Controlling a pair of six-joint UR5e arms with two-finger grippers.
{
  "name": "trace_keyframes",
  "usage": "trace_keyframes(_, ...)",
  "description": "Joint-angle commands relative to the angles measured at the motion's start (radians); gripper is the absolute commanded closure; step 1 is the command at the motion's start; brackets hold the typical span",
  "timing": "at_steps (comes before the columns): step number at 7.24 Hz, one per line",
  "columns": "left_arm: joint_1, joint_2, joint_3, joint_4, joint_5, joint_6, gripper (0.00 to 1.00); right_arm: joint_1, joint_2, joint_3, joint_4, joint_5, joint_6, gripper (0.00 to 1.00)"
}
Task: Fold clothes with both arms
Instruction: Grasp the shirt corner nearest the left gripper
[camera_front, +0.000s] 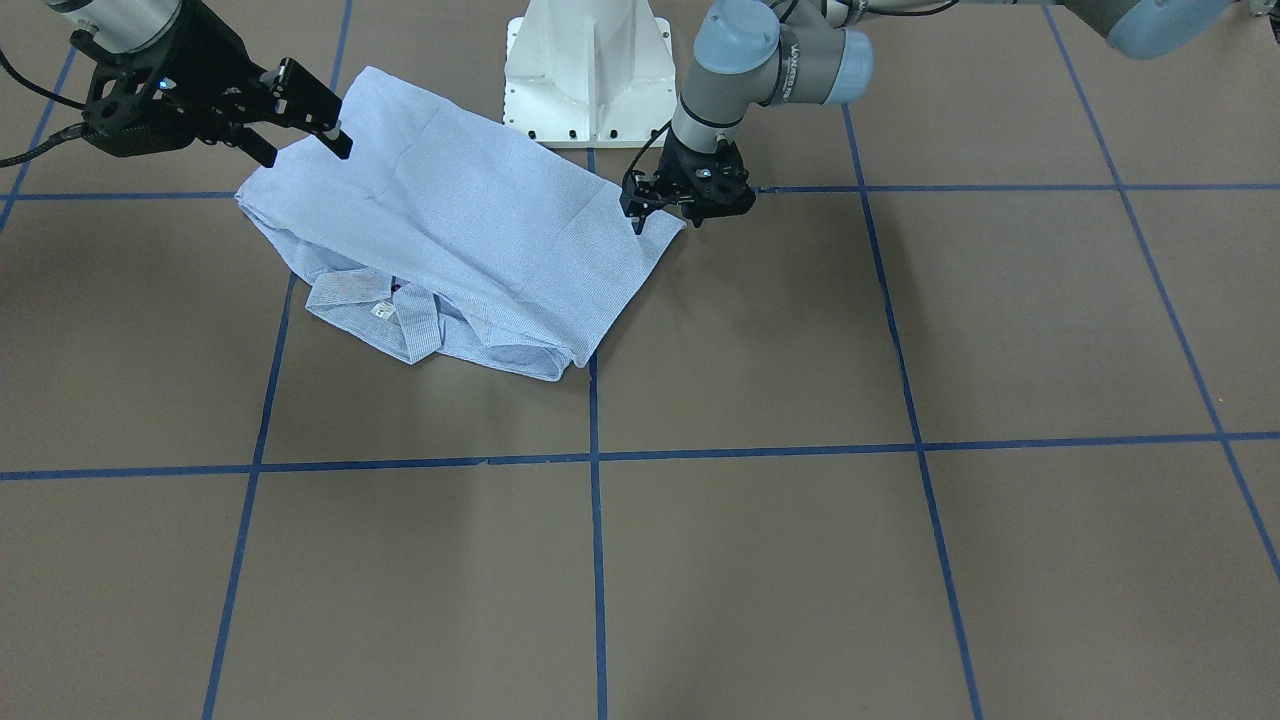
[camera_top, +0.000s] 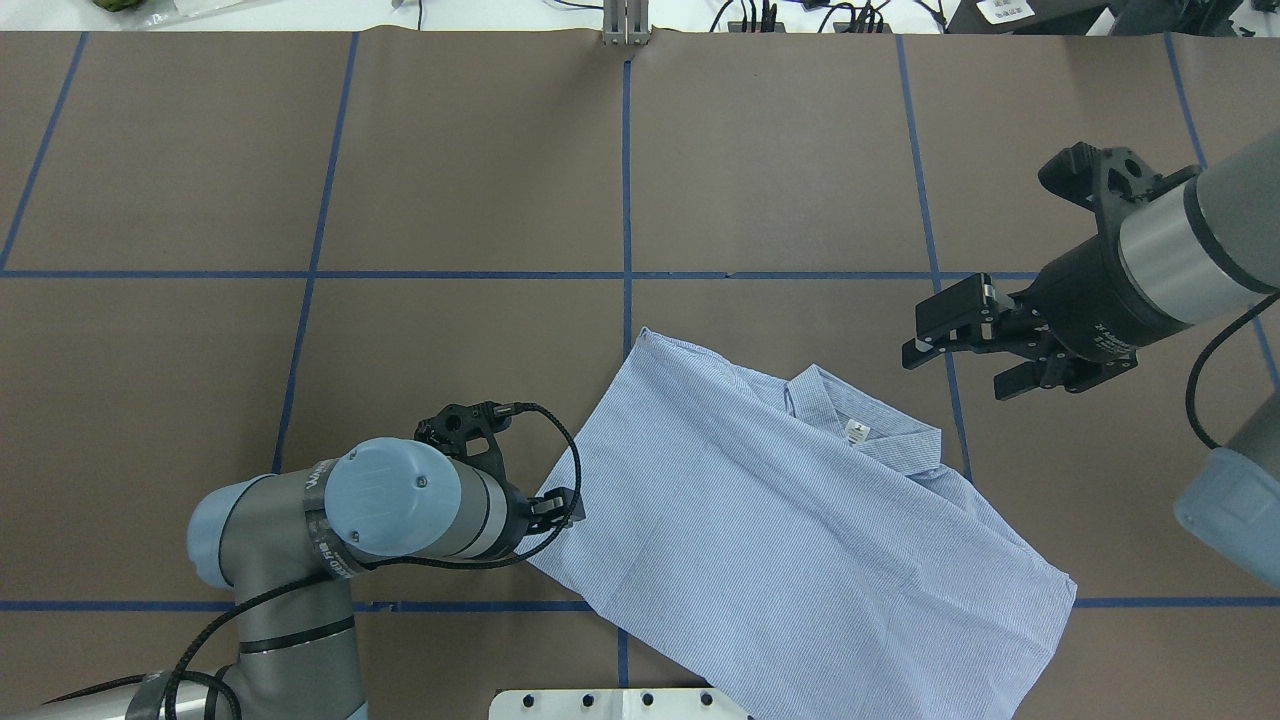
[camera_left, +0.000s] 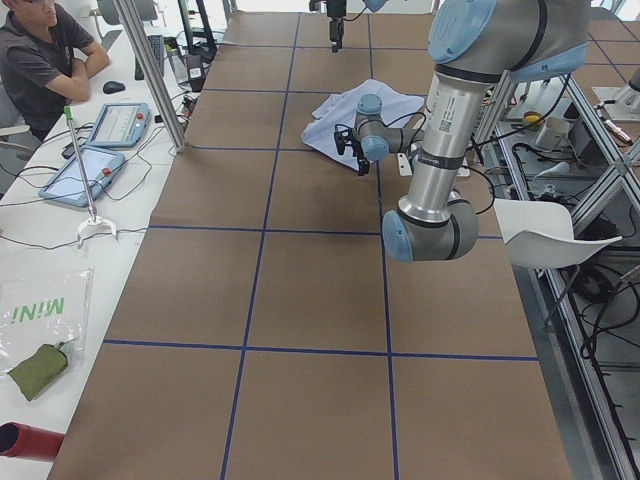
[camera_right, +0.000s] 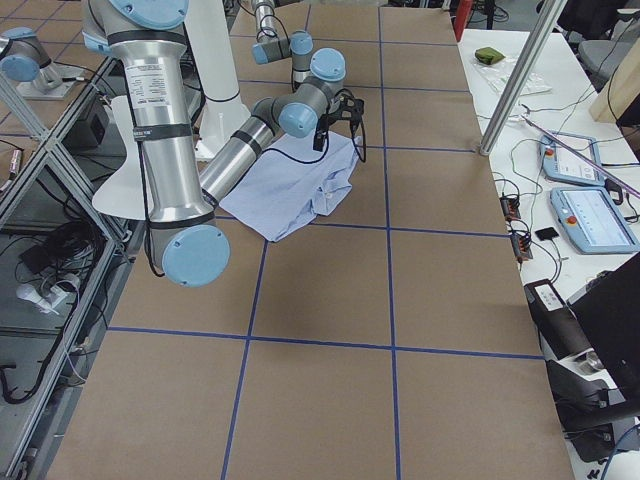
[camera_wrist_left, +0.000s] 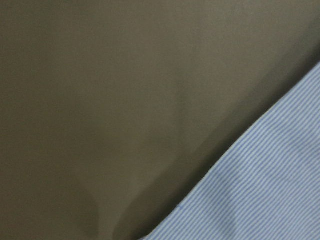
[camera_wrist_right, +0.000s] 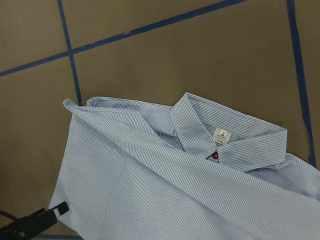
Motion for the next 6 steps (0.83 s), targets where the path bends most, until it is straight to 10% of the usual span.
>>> trace_keyframes(1, 0.001, -0.006, 0.006, 0.000, 0.000, -0.021, 0.25, 0.001, -0.001, 0.002, 0.000, 0.000, 0.000, 0.00)
trace_keyframes(3, 0.001, -0.006, -0.004, 0.000, -0.001, -0.039, 0.76, 0.002, -0.004, 0.003, 0.000, 0.000, 0.000, 0.00)
trace_keyframes(6, -0.001, -0.006, -0.034, 0.001, -0.012, -0.039, 1.00, 0.007, -0.008, 0.003, 0.000, 0.000, 0.000, 0.00)
